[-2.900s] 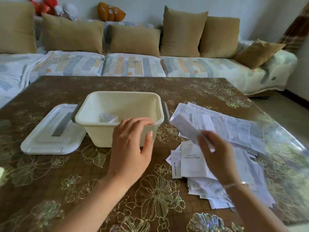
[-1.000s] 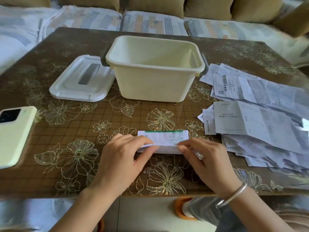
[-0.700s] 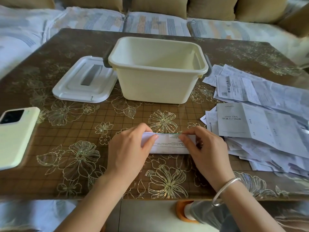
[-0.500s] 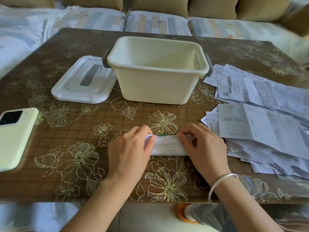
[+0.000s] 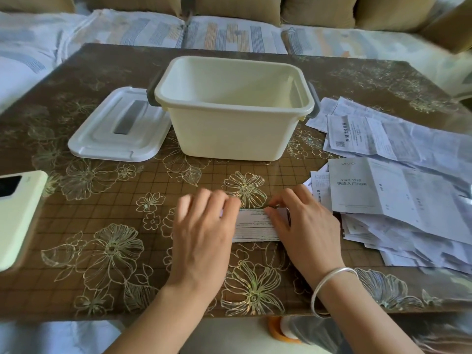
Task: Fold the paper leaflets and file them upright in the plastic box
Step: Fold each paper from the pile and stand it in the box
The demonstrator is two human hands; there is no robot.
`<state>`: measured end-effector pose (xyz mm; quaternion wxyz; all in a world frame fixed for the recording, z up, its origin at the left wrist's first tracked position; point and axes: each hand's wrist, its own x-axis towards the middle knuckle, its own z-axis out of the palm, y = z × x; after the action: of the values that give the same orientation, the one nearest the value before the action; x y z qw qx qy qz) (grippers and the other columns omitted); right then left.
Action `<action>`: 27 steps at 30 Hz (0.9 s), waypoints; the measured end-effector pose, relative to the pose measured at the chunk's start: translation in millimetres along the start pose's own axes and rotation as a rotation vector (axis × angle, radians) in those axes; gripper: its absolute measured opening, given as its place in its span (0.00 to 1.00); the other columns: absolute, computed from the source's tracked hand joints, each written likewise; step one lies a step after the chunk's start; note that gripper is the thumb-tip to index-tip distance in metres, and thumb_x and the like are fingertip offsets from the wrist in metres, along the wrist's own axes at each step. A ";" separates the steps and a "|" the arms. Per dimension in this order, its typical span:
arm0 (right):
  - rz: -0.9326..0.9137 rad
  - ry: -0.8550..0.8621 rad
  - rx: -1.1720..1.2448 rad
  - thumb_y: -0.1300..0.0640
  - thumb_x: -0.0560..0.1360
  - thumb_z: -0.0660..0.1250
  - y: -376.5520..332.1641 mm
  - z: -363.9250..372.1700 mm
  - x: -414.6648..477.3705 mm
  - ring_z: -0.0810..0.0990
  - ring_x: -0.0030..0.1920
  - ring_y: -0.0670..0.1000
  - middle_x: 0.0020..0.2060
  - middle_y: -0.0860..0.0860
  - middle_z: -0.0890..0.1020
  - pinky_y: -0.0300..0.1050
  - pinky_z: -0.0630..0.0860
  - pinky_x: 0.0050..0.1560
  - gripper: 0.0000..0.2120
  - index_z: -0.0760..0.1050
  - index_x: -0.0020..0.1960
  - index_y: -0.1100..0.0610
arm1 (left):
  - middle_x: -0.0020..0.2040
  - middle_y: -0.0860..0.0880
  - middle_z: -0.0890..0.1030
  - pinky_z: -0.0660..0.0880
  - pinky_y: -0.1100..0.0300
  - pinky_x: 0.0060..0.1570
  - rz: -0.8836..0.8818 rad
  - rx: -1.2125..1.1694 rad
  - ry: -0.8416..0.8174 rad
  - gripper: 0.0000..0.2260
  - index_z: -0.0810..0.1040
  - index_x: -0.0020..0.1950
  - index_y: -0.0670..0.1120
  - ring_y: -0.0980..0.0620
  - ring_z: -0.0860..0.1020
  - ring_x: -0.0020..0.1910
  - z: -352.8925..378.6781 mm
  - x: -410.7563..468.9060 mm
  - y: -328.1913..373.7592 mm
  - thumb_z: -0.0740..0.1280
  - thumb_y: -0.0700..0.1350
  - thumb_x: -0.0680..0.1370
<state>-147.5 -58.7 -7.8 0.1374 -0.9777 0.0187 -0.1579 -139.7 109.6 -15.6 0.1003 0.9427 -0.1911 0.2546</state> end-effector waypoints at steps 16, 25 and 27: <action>0.174 -0.350 0.121 0.40 0.76 0.62 -6.9 -22.6 28.1 0.75 0.41 0.50 0.40 0.47 0.77 0.44 0.68 0.37 0.17 0.71 0.39 0.52 | 0.52 0.55 0.76 0.65 0.56 0.48 -0.056 -0.284 -0.184 0.15 0.81 0.60 0.54 0.54 0.72 0.49 4.1 -9.4 -8.1 0.68 0.54 0.75; 0.521 -0.369 1.004 0.47 0.78 0.60 1.2 -32.0 7.3 0.85 0.38 0.54 0.39 0.57 0.85 0.53 0.82 0.42 0.17 0.78 0.51 0.61 | 0.50 0.59 0.74 0.66 0.54 0.49 -0.102 -0.366 -0.205 0.20 0.81 0.59 0.58 0.57 0.71 0.49 4.1 -7.0 -10.6 0.62 0.62 0.71; 0.536 -0.344 1.188 0.49 0.80 0.57 -0.4 -32.7 -1.2 0.85 0.41 0.55 0.39 0.57 0.85 0.49 0.82 0.43 0.17 0.78 0.51 0.60 | 0.51 0.59 0.73 0.66 0.54 0.50 -0.104 -0.369 -0.217 0.21 0.80 0.59 0.59 0.56 0.71 0.50 3.1 -6.4 -10.2 0.61 0.63 0.70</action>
<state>-158.9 -66.8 21.8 0.6873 -0.7089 0.1484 0.0560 -139.2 119.9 -22.5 0.2630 0.9388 -0.1951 0.1071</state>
